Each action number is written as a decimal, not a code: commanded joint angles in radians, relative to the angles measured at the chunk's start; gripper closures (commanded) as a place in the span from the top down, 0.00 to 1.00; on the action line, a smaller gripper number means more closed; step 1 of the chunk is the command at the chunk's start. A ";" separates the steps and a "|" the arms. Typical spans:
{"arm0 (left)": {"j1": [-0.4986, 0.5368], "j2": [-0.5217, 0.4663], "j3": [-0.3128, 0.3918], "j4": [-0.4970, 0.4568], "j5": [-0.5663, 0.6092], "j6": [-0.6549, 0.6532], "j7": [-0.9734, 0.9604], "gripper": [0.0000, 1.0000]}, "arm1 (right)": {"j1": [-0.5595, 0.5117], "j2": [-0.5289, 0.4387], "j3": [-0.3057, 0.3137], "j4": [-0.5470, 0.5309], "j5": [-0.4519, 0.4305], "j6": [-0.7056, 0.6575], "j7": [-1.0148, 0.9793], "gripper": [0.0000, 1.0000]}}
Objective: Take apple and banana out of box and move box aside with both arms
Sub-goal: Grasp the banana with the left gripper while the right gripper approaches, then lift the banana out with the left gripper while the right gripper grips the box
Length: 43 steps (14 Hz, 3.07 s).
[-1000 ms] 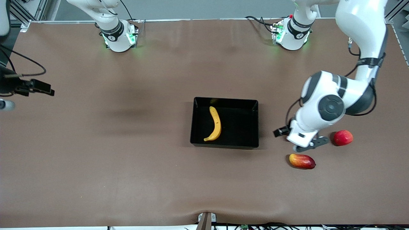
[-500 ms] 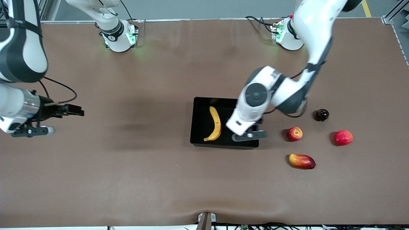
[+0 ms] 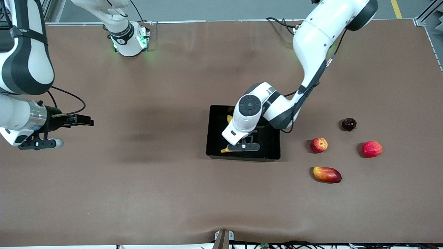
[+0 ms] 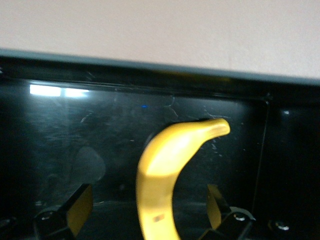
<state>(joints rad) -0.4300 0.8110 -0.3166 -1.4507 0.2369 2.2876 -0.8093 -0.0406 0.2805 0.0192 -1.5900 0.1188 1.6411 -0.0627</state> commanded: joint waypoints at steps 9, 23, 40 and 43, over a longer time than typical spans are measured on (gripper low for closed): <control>-0.081 0.079 0.045 0.029 0.036 0.024 -0.010 0.10 | 0.166 -0.011 0.005 -0.103 0.045 0.137 0.314 1.00; 0.061 -0.234 0.041 0.029 0.019 -0.241 -0.002 0.00 | 0.413 0.090 0.005 -0.153 0.104 0.491 0.595 1.00; 0.706 -0.248 0.044 -0.252 0.018 -0.292 0.205 0.00 | 0.671 0.465 0.002 0.145 0.001 0.594 0.834 0.00; 0.706 -0.202 0.050 -0.280 0.019 -0.222 0.196 0.00 | 0.663 0.457 0.001 0.148 0.002 0.582 0.831 0.00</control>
<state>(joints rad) 0.2687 0.5942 -0.2599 -1.7099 0.2428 2.0251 -0.5947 0.6321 0.7439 0.0168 -1.4573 0.1337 2.2445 0.7729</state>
